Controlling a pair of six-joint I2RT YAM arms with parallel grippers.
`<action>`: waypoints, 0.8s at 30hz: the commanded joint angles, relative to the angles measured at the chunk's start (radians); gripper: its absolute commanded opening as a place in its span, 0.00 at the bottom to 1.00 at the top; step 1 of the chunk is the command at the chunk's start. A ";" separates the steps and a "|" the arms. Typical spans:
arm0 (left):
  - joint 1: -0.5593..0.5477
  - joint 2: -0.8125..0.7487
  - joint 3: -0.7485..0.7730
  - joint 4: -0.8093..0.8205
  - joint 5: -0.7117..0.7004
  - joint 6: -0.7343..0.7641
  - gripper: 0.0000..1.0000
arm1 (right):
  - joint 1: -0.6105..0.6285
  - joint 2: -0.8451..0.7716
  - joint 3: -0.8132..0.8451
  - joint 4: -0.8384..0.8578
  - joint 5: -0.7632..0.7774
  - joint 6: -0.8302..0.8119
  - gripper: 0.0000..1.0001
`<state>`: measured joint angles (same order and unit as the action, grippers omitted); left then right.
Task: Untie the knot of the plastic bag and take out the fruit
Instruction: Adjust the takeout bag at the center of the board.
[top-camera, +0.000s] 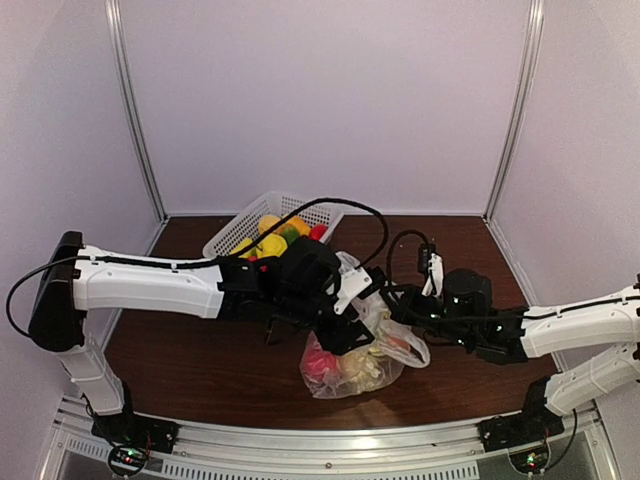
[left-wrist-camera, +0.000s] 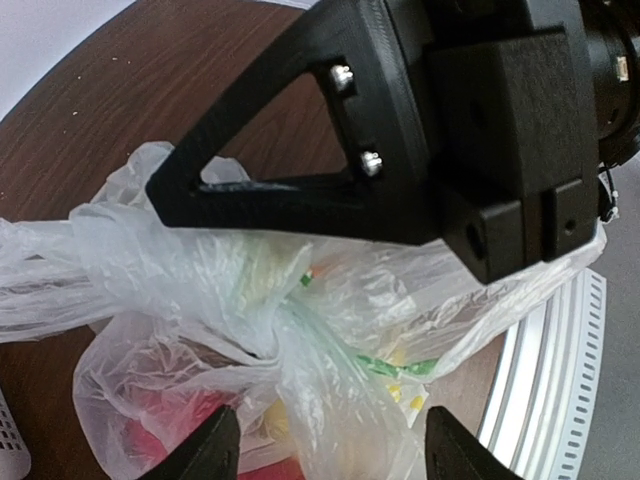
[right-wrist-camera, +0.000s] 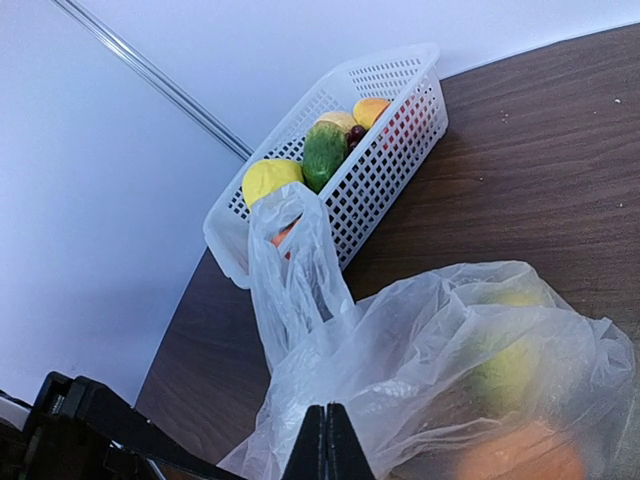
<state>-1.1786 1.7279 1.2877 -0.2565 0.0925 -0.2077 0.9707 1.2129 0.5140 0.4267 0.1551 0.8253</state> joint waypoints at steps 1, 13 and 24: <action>0.005 0.023 0.025 0.010 -0.021 -0.004 0.64 | -0.001 0.027 -0.023 0.043 -0.021 0.021 0.00; 0.006 0.044 0.018 0.004 -0.035 -0.004 0.32 | 0.003 0.038 -0.022 0.056 -0.032 0.018 0.00; 0.005 0.007 -0.004 -0.003 -0.052 -0.008 0.00 | 0.003 -0.101 -0.033 -0.087 0.025 -0.066 0.23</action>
<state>-1.1790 1.7569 1.2877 -0.2626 0.0608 -0.2138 0.9707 1.1969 0.4904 0.4255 0.1383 0.8219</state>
